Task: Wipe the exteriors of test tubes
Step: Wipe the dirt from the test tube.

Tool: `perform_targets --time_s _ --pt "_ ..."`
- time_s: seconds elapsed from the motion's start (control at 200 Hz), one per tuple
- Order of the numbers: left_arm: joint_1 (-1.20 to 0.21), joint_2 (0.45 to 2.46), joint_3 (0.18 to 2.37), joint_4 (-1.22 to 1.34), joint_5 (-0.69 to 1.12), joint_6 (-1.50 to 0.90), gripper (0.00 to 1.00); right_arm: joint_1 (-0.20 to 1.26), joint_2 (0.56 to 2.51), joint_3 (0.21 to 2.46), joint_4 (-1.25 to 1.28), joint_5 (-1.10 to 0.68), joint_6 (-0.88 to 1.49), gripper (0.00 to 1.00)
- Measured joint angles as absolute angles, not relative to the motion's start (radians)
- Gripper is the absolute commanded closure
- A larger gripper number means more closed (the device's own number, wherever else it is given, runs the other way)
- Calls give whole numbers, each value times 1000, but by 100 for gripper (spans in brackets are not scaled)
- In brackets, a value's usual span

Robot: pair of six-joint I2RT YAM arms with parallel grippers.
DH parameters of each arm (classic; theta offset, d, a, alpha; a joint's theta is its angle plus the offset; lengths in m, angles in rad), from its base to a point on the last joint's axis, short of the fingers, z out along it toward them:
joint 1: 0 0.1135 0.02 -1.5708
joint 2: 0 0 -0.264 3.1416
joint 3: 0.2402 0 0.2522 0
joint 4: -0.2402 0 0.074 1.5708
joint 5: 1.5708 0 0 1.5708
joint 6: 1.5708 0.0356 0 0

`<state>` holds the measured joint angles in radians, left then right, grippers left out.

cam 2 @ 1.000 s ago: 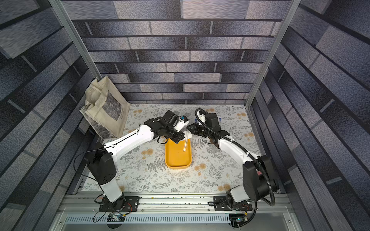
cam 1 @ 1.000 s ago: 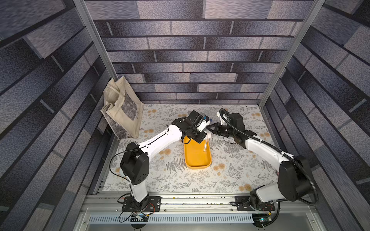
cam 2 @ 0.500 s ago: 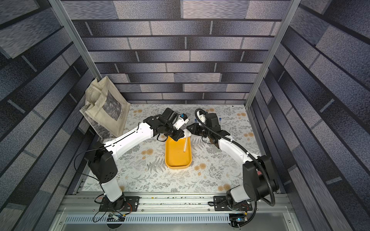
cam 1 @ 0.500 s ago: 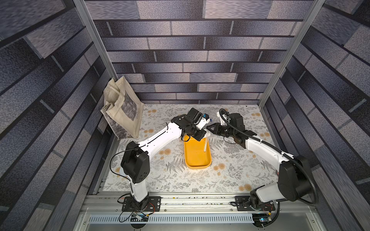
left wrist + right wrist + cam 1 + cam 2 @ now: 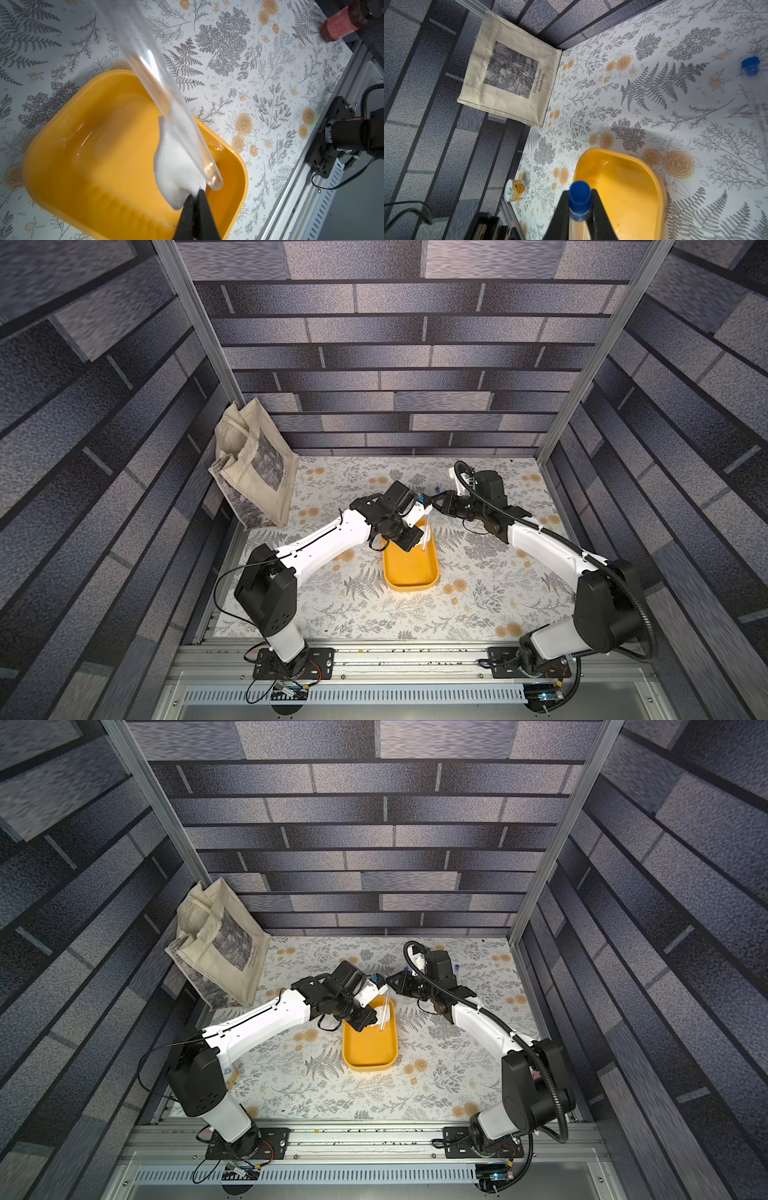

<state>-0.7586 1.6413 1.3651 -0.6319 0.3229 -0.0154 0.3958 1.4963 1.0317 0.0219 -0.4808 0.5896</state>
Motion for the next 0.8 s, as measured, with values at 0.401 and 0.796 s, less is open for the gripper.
perform_targets --time_s 0.401,0.796 --pt "-773 1581 1273 -594 337 -45 97 396 1497 1032 19 -481 583 87" --pt "-720 1619 1380 -591 338 -44 100 396 1497 1031 19 -485 583 87"
